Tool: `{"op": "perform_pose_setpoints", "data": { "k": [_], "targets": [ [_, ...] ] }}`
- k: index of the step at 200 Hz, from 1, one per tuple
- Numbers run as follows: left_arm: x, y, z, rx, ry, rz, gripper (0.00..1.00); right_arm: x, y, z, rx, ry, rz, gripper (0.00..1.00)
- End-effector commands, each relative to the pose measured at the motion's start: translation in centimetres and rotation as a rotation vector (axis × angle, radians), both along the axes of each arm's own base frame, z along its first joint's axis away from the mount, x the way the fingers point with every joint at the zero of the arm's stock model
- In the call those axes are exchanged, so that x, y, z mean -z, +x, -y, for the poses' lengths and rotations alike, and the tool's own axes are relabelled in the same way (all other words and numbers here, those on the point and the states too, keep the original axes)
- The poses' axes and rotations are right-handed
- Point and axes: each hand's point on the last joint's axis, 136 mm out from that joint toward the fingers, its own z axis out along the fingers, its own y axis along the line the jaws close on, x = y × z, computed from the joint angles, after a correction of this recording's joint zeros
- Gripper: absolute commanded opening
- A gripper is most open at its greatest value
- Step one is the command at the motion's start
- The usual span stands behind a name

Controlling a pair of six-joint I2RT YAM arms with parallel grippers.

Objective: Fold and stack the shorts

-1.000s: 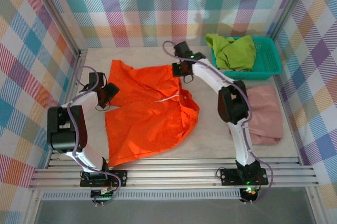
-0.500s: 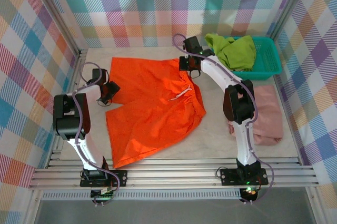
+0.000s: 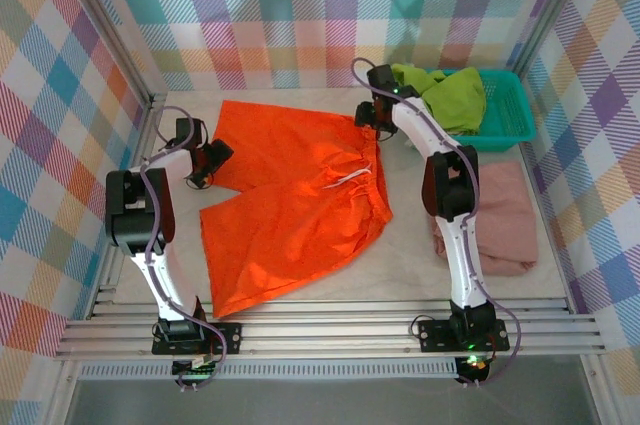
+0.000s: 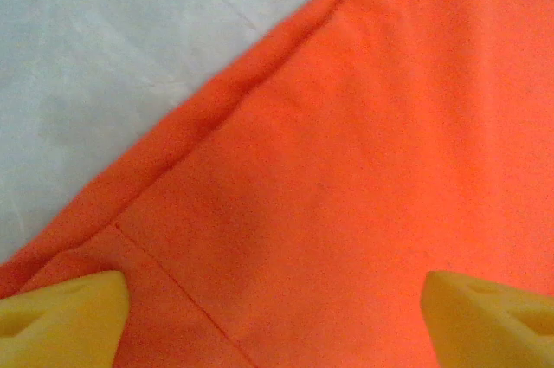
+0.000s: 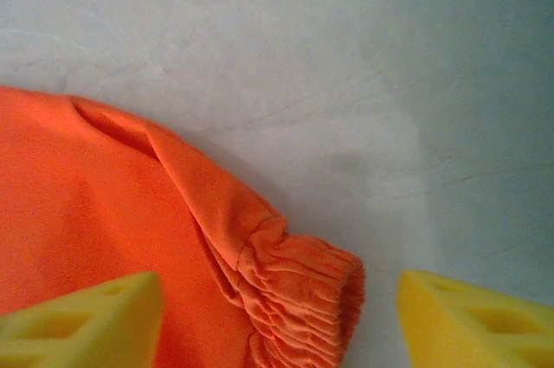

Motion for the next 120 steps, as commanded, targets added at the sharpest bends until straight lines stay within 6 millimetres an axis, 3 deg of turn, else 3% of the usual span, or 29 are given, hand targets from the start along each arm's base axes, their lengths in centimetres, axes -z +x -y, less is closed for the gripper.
{"op": "perform_pose_setpoints", "data": {
  "k": [1, 21, 44, 66, 120],
  "targets": [
    [-7.0, -0.9, 0.5, 0.029, -0.025, 0.144, 0.96, -5.6, -1.4, -2.0, -0.062, 0.087, 0.043, 0.78],
    [-9.5, -2.8, 2.2, 0.059, -0.061, 0.196, 1.0, -8.1, -4.6, -4.5, -0.14, 0.2, 0.05, 0.81],
    [-10.0, -4.4, 5.5, 0.134, -0.113, 0.215, 1.0, -8.3, -9.6, -6.5, -0.188, 0.338, 0.014, 0.84],
    [-9.9, -4.1, 9.0, 0.214, -0.204, 0.235, 1.0, -5.9, -14.5, -7.0, -0.195, 0.436, -0.077, 0.85],
    [-9.1, 0.4, 15.7, 0.362, -0.243, 0.234, 1.0, 0.8, -23.7, -5.7, -0.158, 0.452, -0.256, 0.86]
  ]
}}
